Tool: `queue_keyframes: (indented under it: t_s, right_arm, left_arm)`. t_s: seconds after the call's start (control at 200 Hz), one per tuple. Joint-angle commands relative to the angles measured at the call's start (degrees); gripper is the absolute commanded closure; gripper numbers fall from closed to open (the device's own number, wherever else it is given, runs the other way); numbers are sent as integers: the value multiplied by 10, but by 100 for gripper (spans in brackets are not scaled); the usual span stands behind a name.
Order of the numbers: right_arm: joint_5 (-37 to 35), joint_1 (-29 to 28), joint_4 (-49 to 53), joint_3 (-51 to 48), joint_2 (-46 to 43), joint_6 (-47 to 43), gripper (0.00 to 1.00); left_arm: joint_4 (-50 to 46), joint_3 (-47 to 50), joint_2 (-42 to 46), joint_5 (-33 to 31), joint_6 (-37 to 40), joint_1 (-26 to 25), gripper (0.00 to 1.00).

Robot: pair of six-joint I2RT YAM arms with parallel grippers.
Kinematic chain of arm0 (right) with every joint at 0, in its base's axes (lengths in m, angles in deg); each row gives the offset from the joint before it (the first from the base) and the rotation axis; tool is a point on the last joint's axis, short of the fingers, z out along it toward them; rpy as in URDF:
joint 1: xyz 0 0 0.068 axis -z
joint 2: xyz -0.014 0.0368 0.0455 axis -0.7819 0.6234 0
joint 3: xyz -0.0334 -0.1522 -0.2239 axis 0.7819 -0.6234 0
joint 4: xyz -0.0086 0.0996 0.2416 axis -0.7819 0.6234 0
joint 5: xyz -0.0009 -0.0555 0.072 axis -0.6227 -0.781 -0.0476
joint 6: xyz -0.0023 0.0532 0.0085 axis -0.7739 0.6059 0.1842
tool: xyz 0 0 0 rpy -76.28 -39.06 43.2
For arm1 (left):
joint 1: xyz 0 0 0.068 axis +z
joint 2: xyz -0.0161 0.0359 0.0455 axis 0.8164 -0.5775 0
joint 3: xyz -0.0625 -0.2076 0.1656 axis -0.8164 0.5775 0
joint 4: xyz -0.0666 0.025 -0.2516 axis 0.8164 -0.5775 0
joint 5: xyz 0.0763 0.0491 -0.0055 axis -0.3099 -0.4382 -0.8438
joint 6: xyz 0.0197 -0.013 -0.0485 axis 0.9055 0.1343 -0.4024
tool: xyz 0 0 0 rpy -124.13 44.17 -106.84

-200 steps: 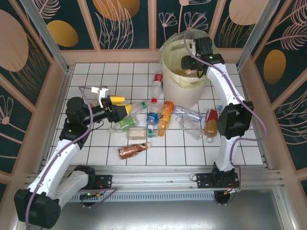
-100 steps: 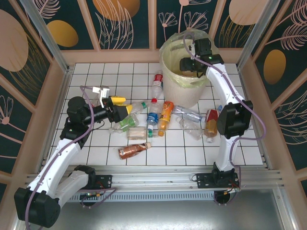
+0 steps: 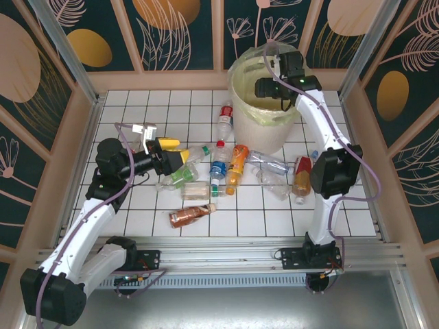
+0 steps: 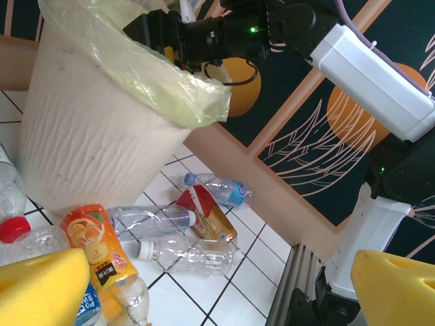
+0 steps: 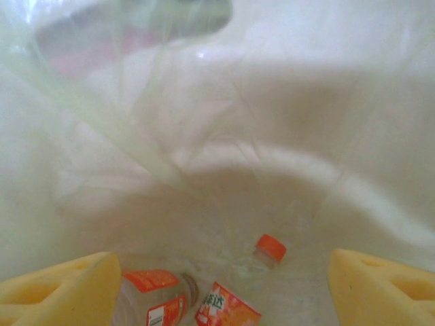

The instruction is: Put the plastic bottles in the bin

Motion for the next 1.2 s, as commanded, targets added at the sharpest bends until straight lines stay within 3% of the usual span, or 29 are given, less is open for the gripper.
queue_keyframes:
  t_s: [0.0, 0.32, 0.58, 0.706, 0.946, 1.191]
  right_arm:
    - [-22, -3, -59, -13, -60, 7, 19]
    - [-27, -30, -142, -161, -223, -22, 20]
    - [-124, -144, -53, -250, -346, -33, 19]
    - [-124, -194, 12, -298, -391, -1, 19]
    - [-143, -231, 95, -423, -420, 76, 19]
    - [-116, -237, 66, -523, -420, 90, 18]
  left_arm:
    - [-1, -6, 18, -20, 20, -2, 1]
    - [-4, -8, 28, -25, 24, -3, 1]
    - [-24, -18, 25, -10, 34, -2, 2]
    - [-31, -23, 26, 3, 39, -2, 1]
    - [-34, -24, 31, 8, 41, -2, 1]
    - [-32, -22, 35, 8, 40, -2, 1]
